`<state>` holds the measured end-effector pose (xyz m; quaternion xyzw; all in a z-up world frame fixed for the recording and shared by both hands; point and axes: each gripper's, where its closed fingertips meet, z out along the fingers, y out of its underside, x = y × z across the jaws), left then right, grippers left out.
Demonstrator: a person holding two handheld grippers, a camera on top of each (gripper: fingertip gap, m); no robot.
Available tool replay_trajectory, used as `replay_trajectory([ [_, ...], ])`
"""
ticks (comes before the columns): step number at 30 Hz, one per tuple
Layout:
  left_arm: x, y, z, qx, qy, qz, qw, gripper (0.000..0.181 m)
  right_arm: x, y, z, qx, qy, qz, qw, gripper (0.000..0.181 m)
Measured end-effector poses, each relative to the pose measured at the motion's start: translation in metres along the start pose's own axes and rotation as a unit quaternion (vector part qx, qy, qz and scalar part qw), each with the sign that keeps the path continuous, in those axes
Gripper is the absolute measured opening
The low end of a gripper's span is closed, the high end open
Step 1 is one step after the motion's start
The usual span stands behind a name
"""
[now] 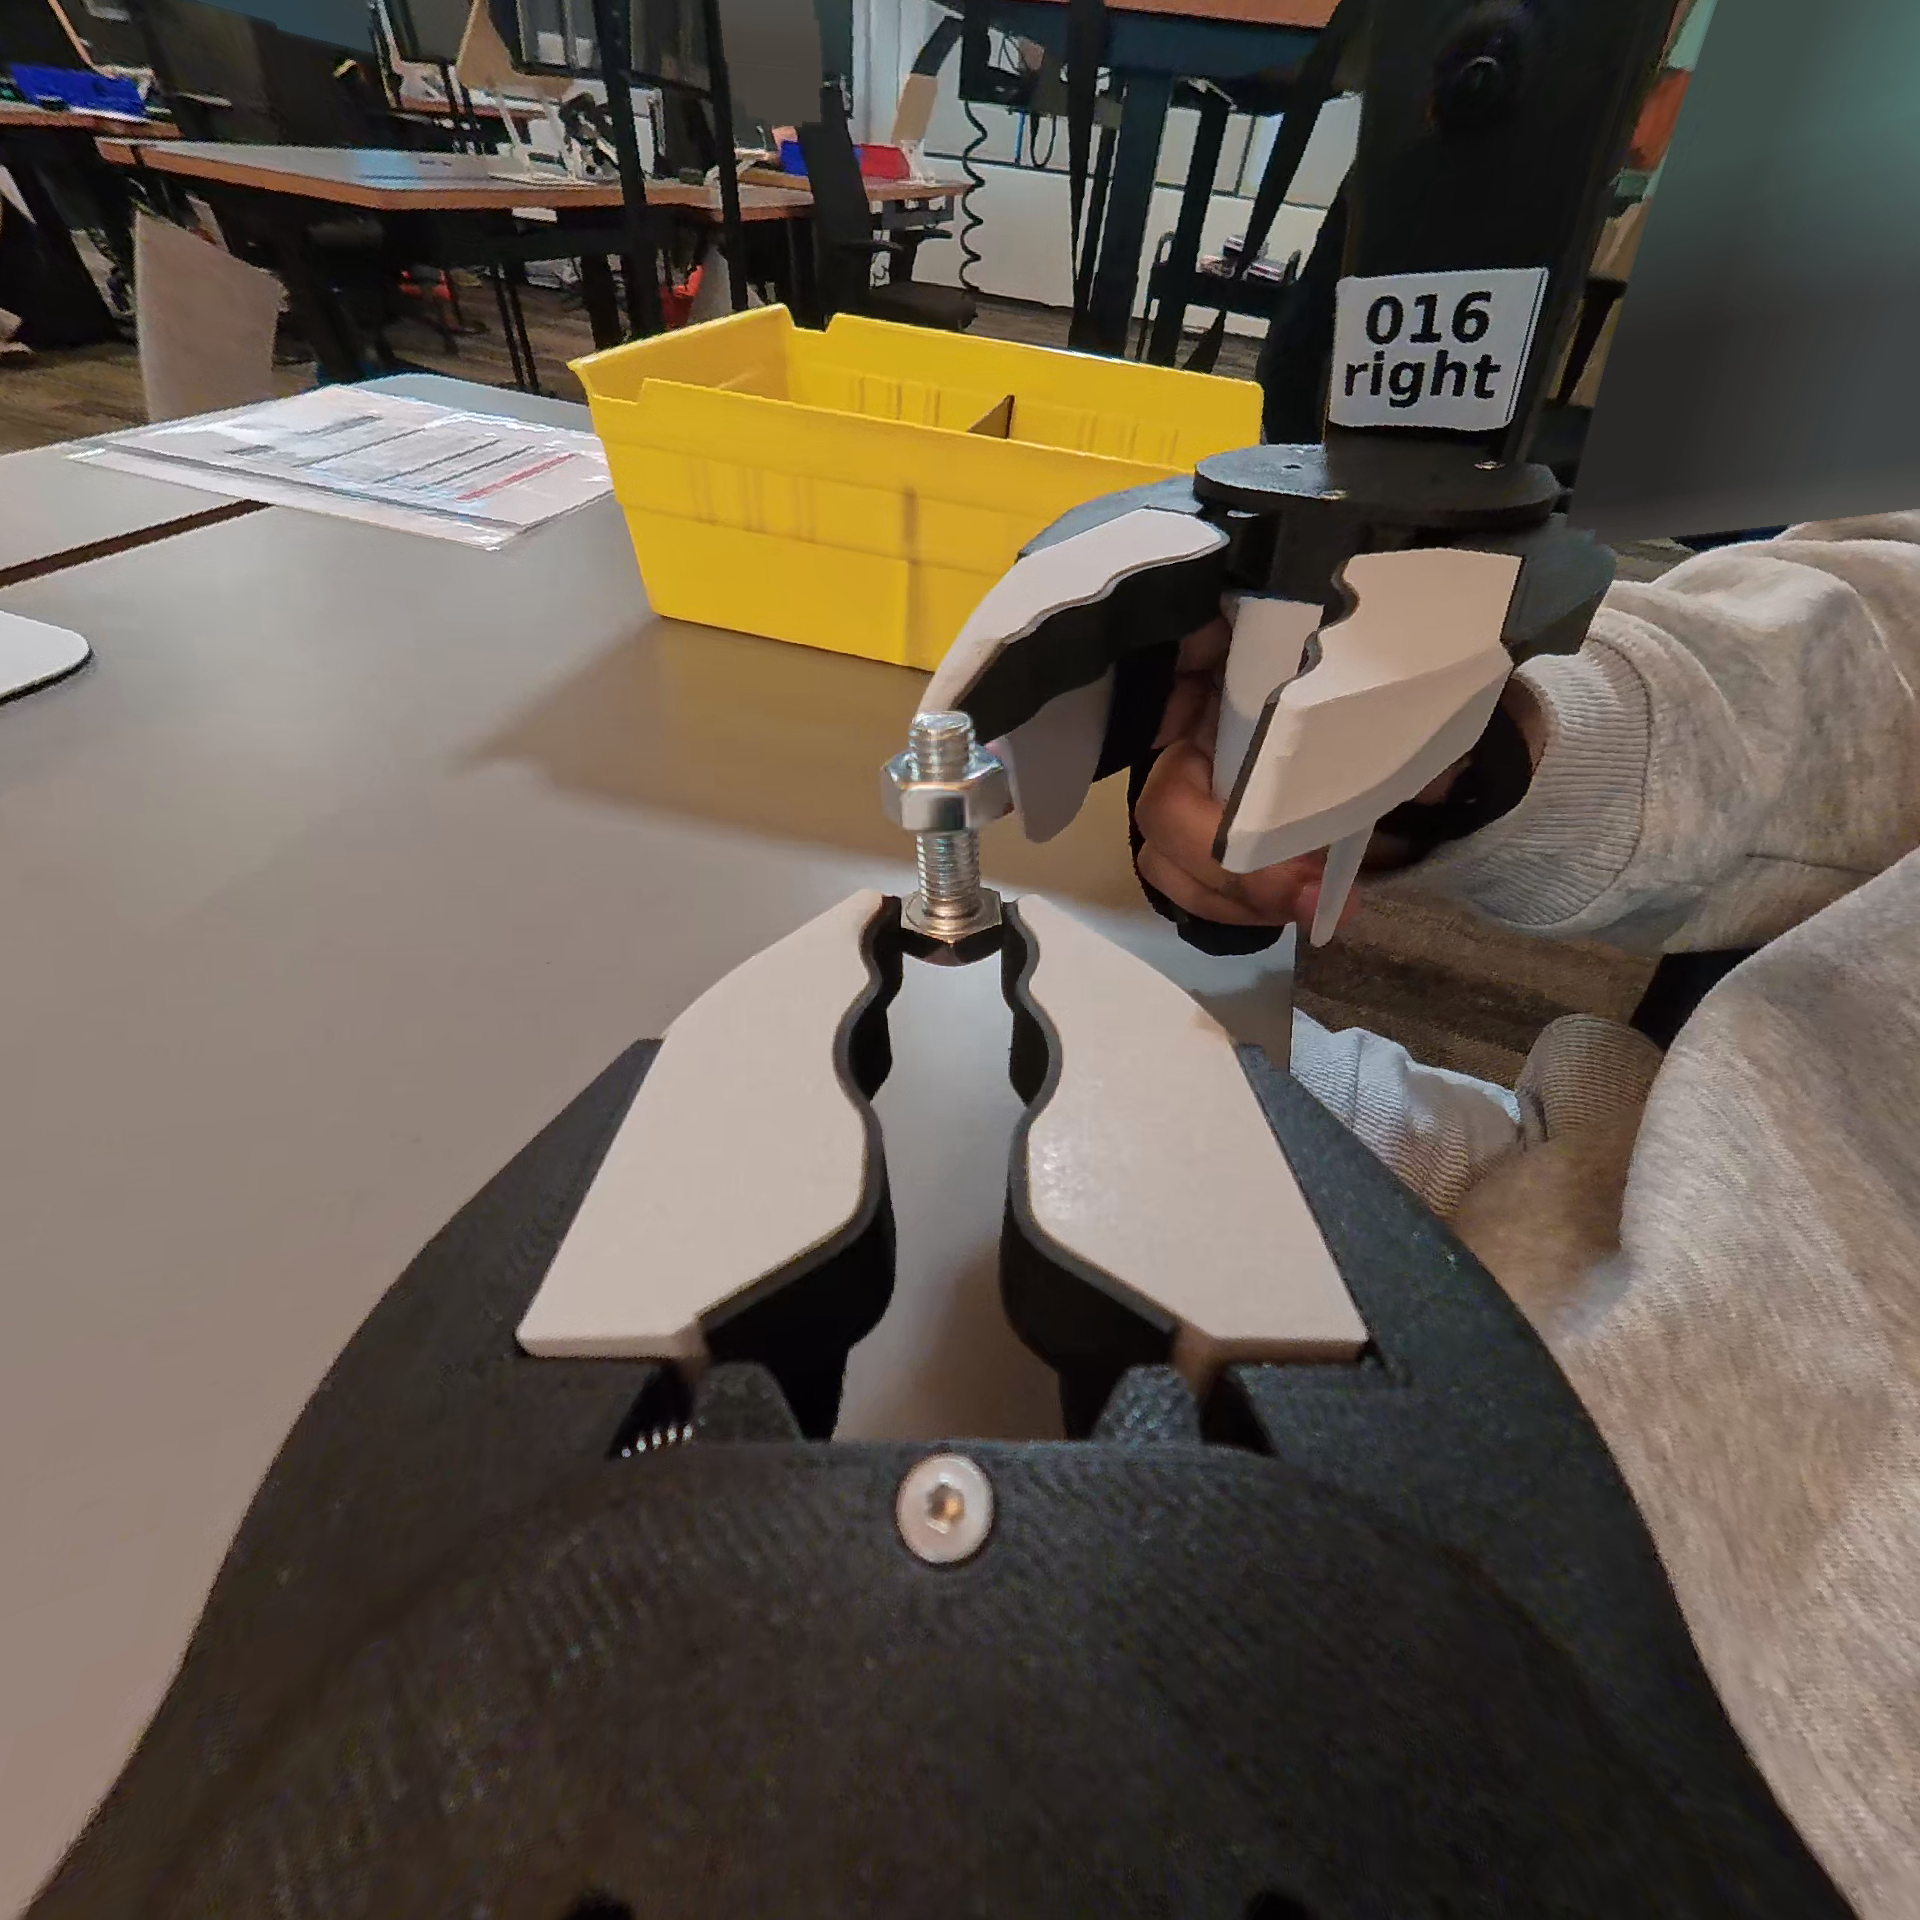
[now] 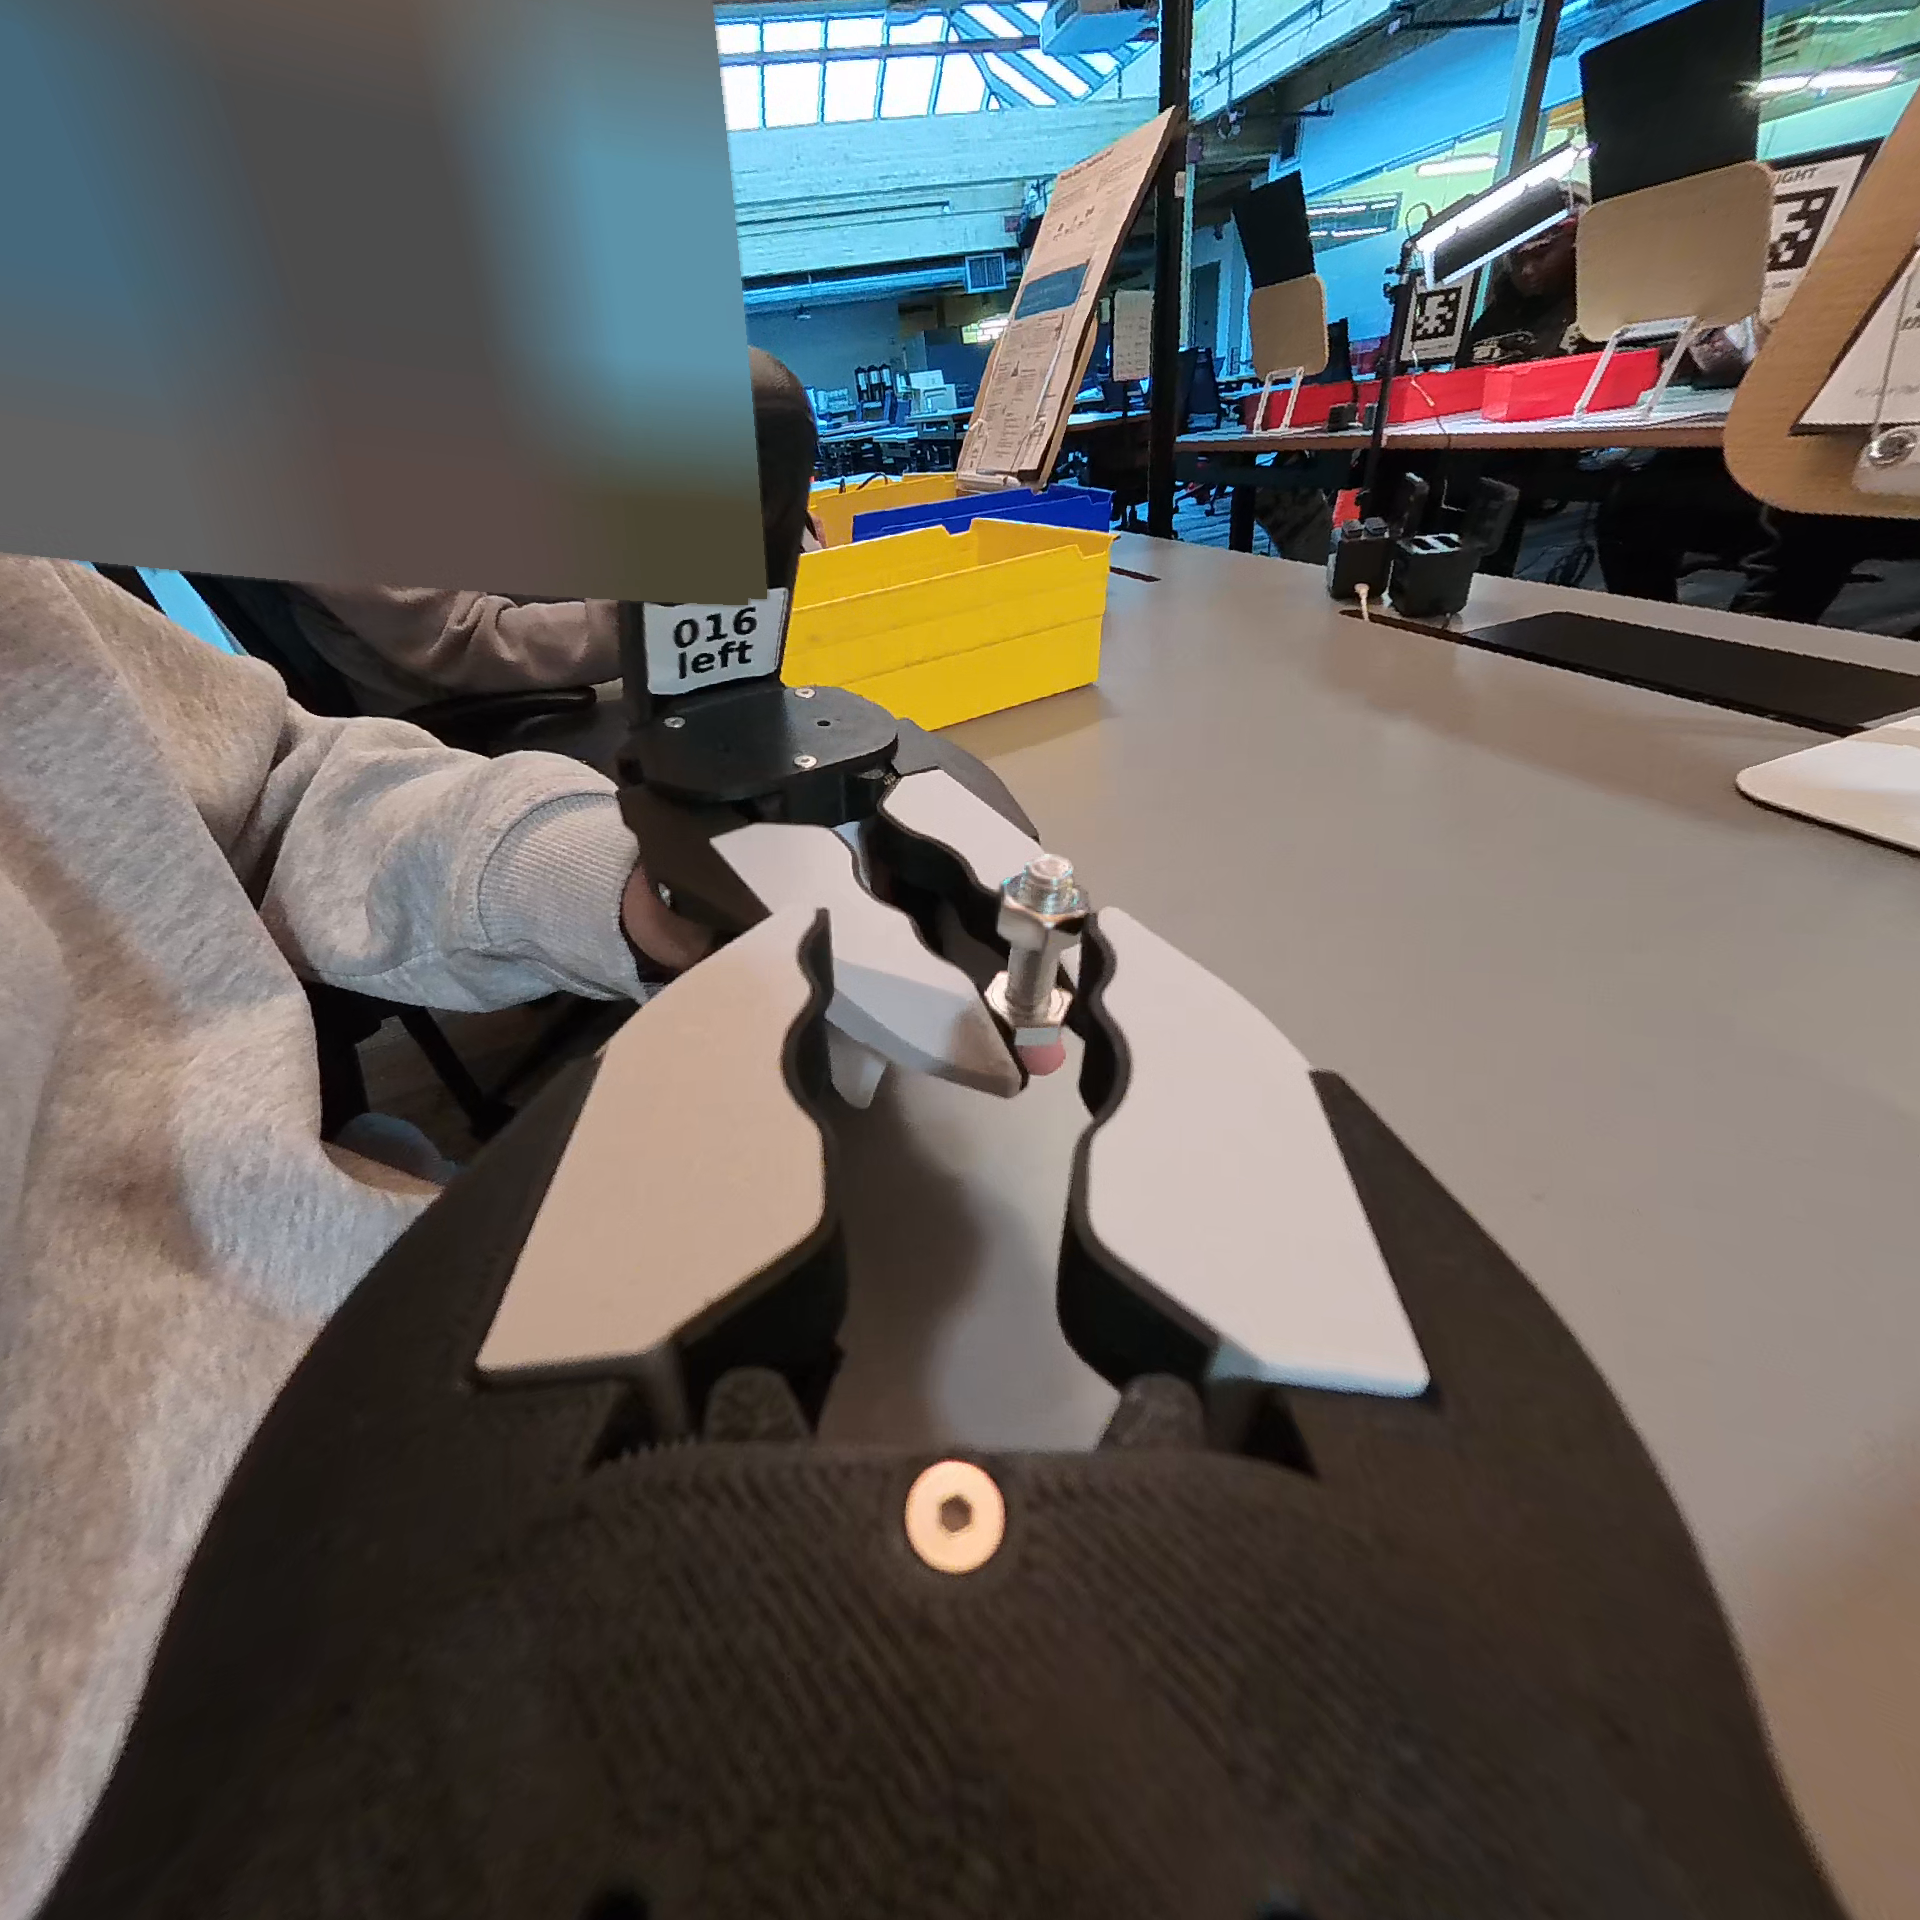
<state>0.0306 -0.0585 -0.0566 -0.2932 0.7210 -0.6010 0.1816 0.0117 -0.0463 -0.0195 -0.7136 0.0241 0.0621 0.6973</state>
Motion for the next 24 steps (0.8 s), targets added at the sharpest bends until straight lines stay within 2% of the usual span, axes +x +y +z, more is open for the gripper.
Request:
replay_trajectory([
  [7, -0.002, -0.001, -0.001, 0.004, -0.002, -0.006, 1.000, 0.019, 0.002, 0.002, 0.000, -0.006, 0.004, 0.004, 1.000, 0.039],
  [14, 0.007, 0.002, 0.002, -0.008, 0.009, 0.015, 1.000, 0.019, -0.002, 0.004, 0.003, -0.009, -0.006, 0.002, 1.000, 0.047],
  [24, -0.001, -0.002, -0.001, 0.004, -0.009, 0.008, 1.000, 0.019, 0.009, 0.001, -0.002, -0.006, 0.023, -0.002, 1.000, 0.043],
])
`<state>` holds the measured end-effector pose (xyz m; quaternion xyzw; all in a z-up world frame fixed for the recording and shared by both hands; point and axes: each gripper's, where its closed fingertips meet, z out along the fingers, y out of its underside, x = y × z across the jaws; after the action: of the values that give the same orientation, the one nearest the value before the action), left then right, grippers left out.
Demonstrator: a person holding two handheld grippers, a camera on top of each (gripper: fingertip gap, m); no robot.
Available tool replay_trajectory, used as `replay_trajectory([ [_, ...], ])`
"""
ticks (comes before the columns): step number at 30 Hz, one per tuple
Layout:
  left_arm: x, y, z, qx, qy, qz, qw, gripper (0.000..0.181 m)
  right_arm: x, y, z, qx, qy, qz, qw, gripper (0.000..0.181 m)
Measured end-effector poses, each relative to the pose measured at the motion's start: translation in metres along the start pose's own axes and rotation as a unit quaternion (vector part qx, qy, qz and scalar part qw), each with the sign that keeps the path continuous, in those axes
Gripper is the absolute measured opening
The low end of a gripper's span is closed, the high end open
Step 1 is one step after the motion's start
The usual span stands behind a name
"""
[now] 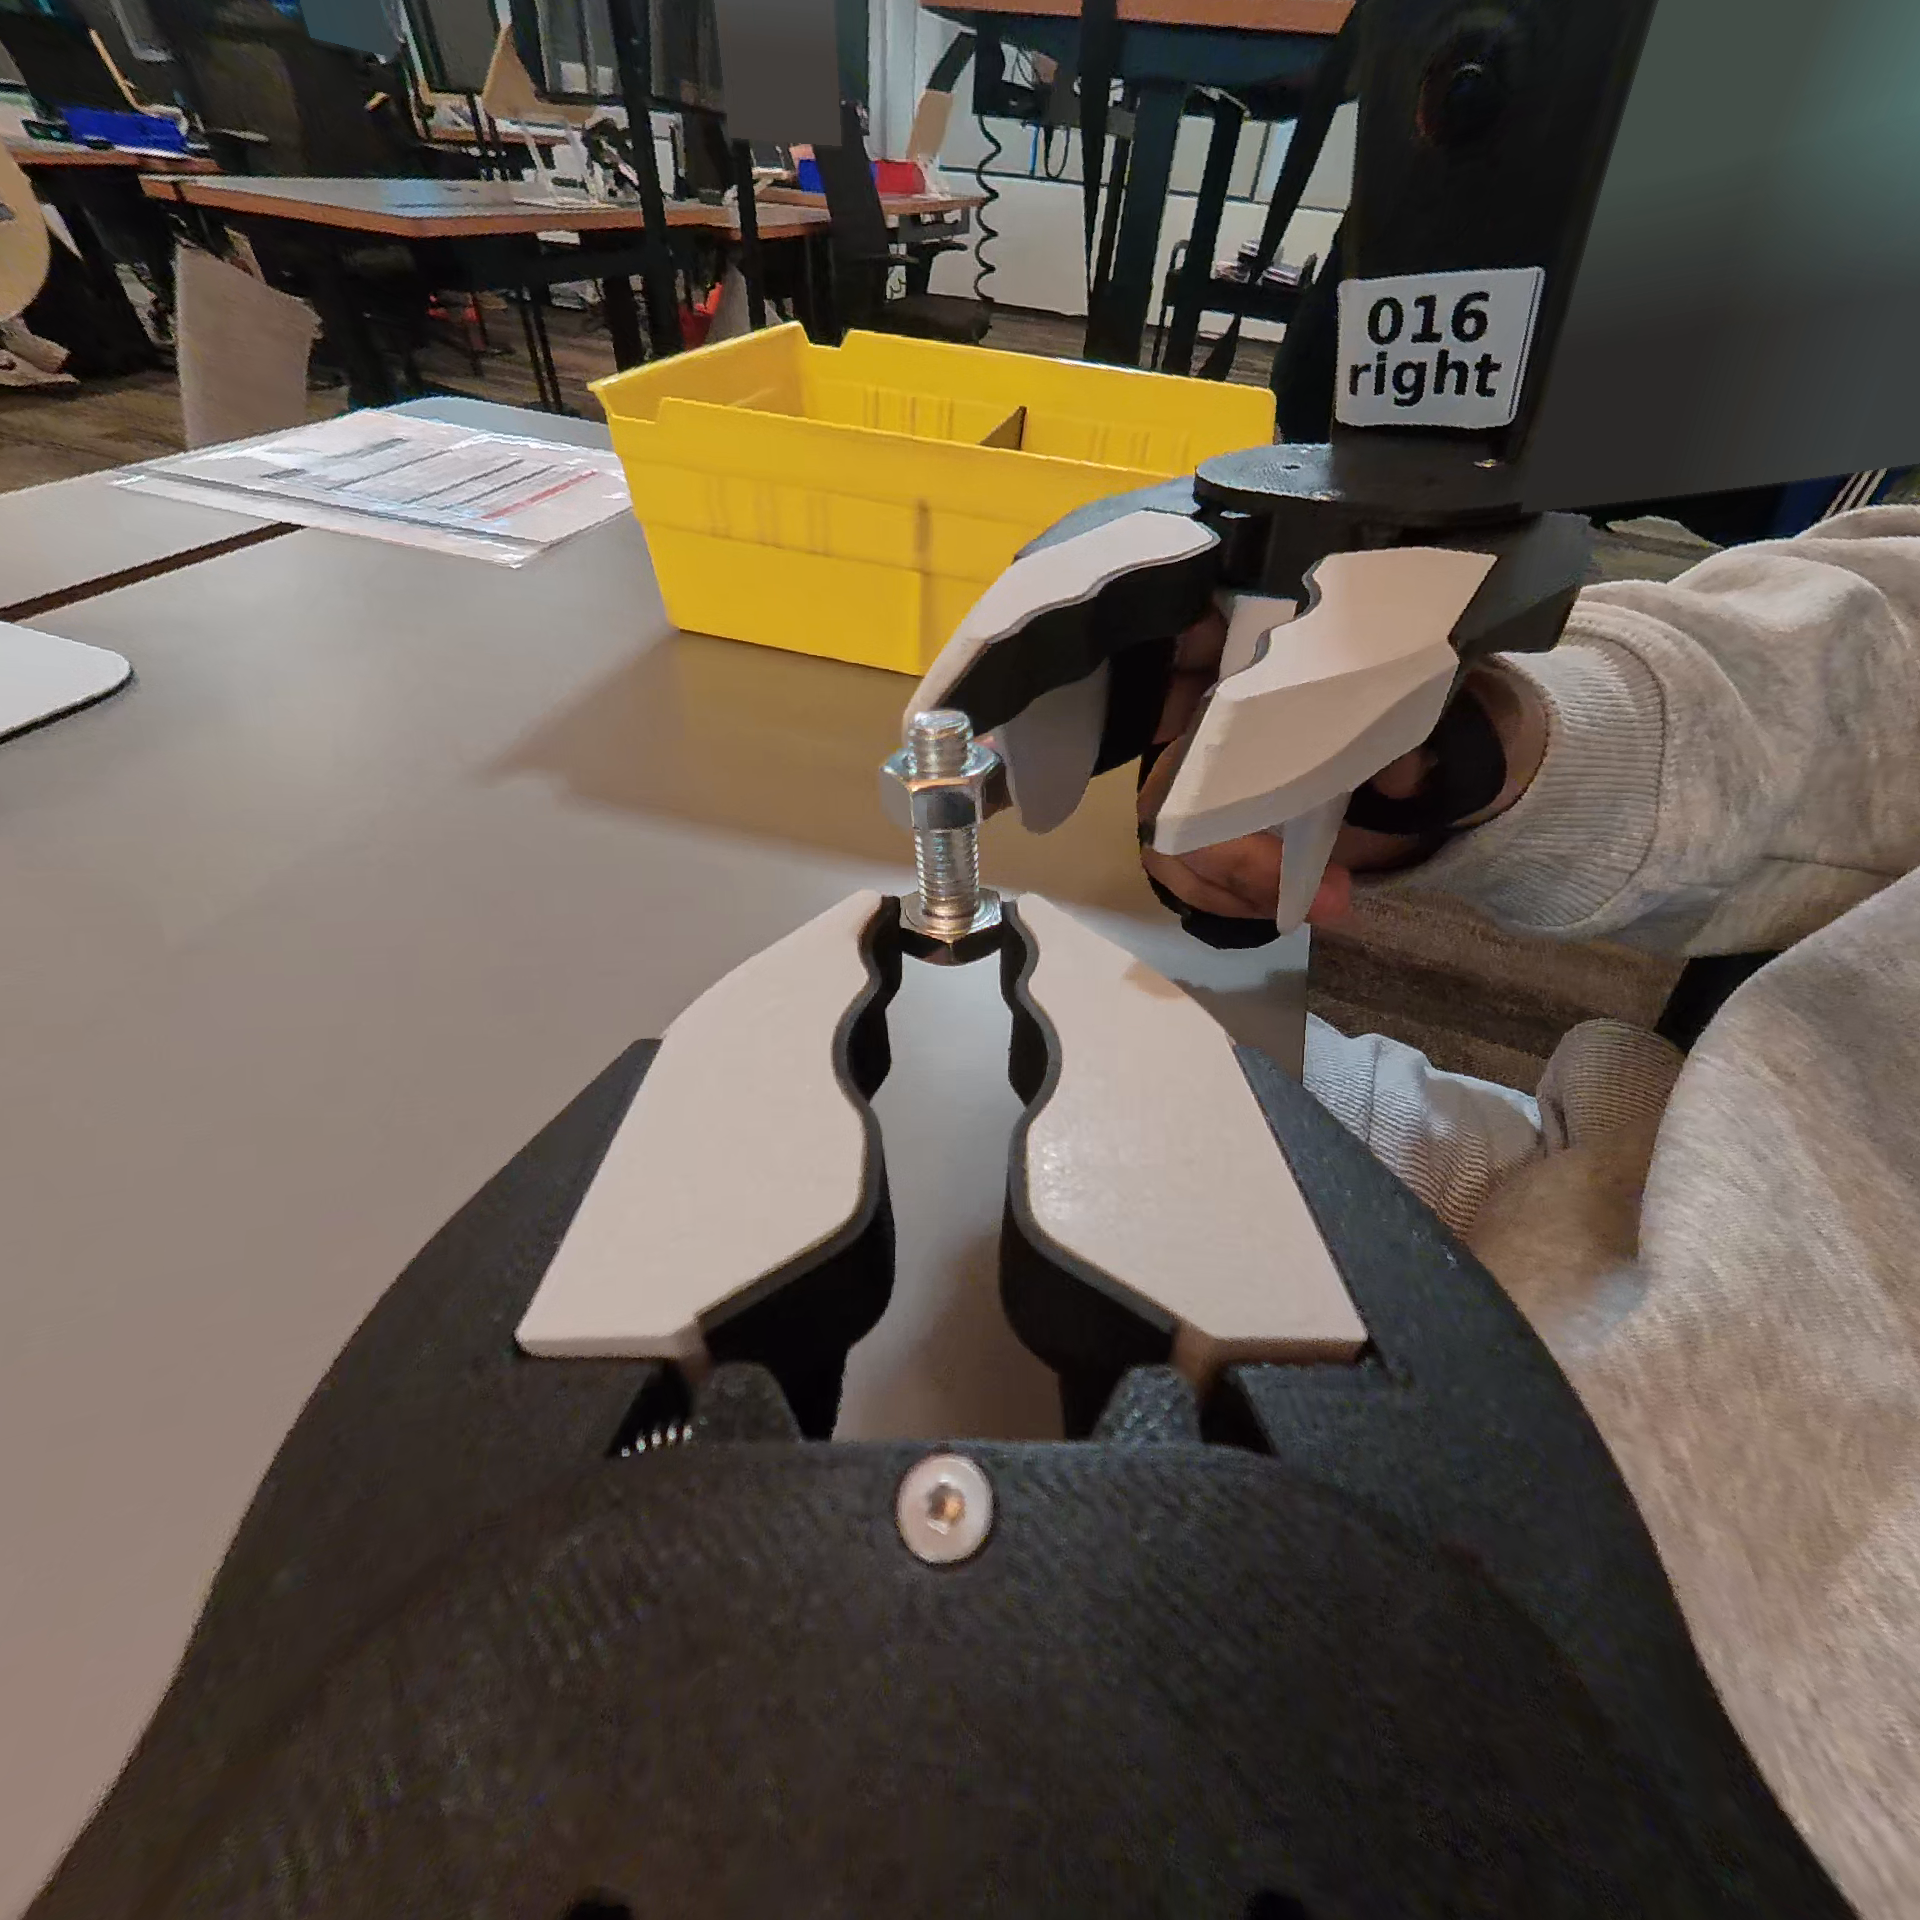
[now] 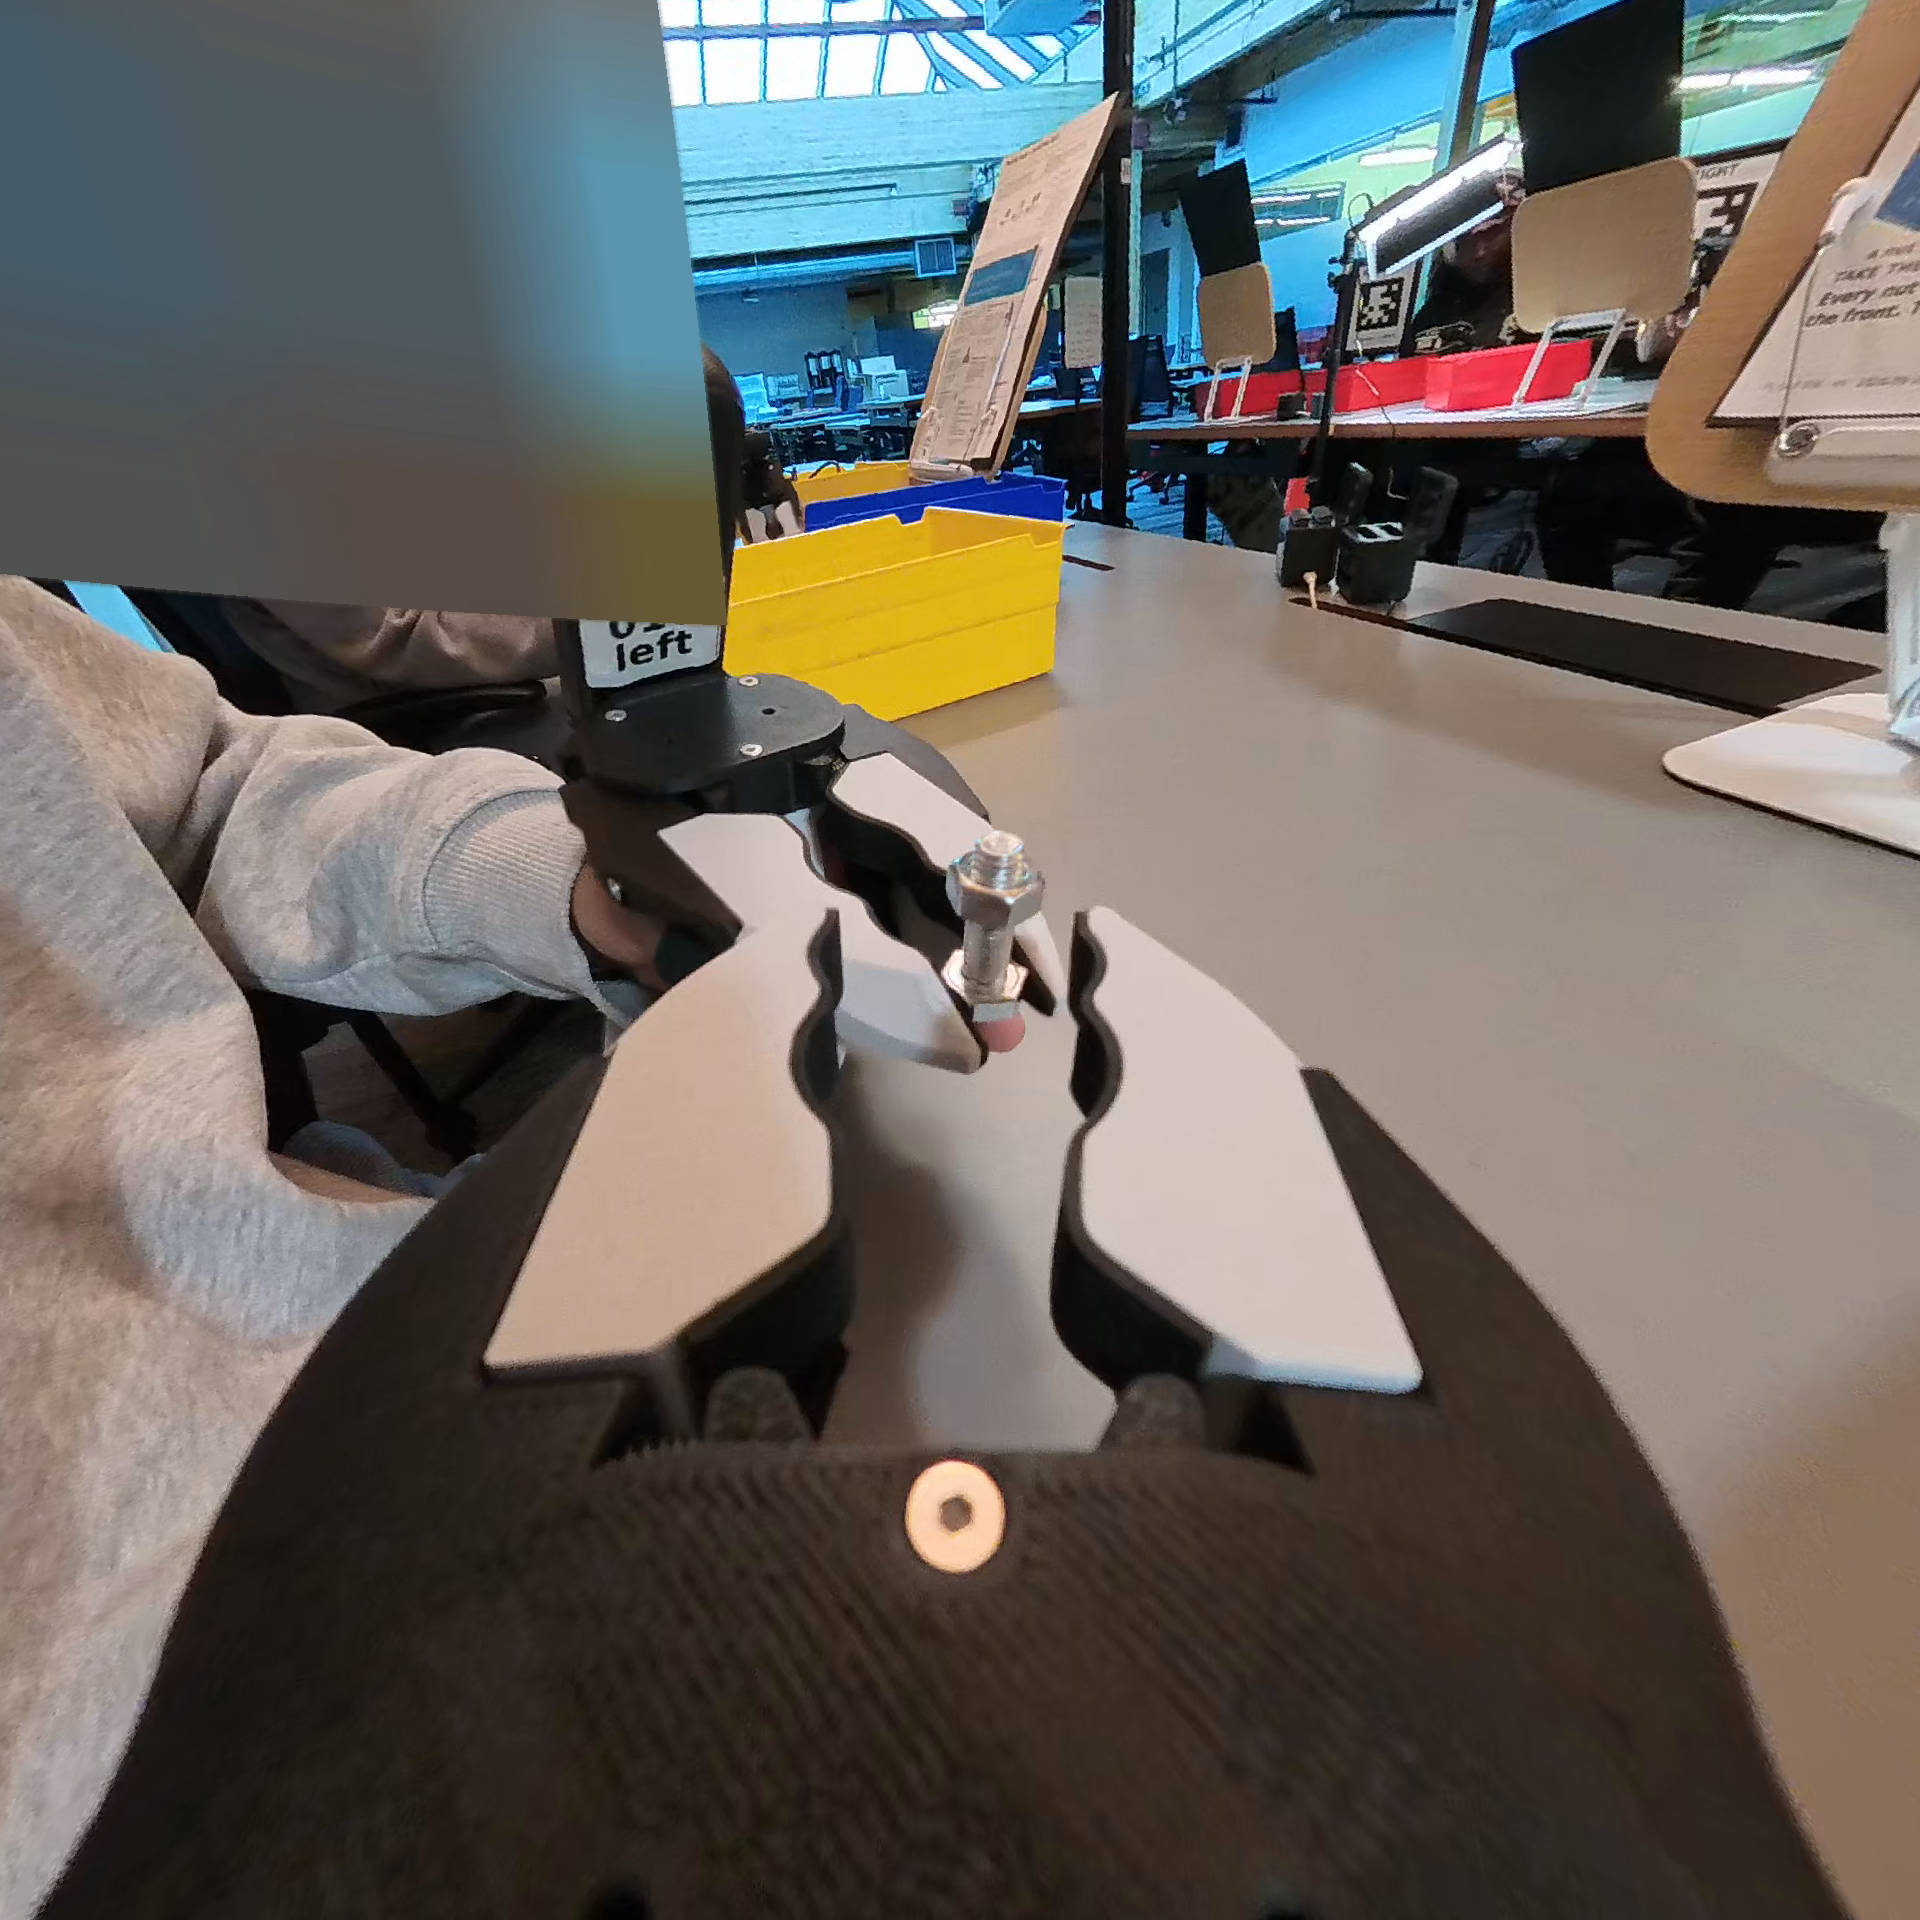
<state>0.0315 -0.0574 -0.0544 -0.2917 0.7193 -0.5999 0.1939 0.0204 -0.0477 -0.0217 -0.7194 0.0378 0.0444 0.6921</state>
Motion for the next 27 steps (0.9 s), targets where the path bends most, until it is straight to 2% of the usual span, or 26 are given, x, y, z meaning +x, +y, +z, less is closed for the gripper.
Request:
replay_trajectory([
  [10, 0.000, 0.000, 0.000, 0.002, -0.002, 0.000, 1.000, 0.019, 0.003, 0.005, 0.001, -0.019, 0.018, -0.017, 1.000, 0.036],
  [16, 0.005, 0.002, 0.002, -0.004, 0.005, 0.005, 1.000, 0.019, 0.008, -0.001, -0.004, -0.009, 0.033, 0.013, 0.999, 0.029],
  [23, 0.004, 0.001, 0.002, 0.000, 0.005, 0.001, 1.000, 0.019, 0.012, -0.002, -0.008, -0.011, 0.035, 0.023, 0.999, 0.018],
  [27, -0.004, 0.000, 0.000, 0.002, -0.012, 0.000, 1.000, 0.019, 0.011, -0.002, -0.007, -0.035, 0.029, 0.017, 0.999, 0.008],
])
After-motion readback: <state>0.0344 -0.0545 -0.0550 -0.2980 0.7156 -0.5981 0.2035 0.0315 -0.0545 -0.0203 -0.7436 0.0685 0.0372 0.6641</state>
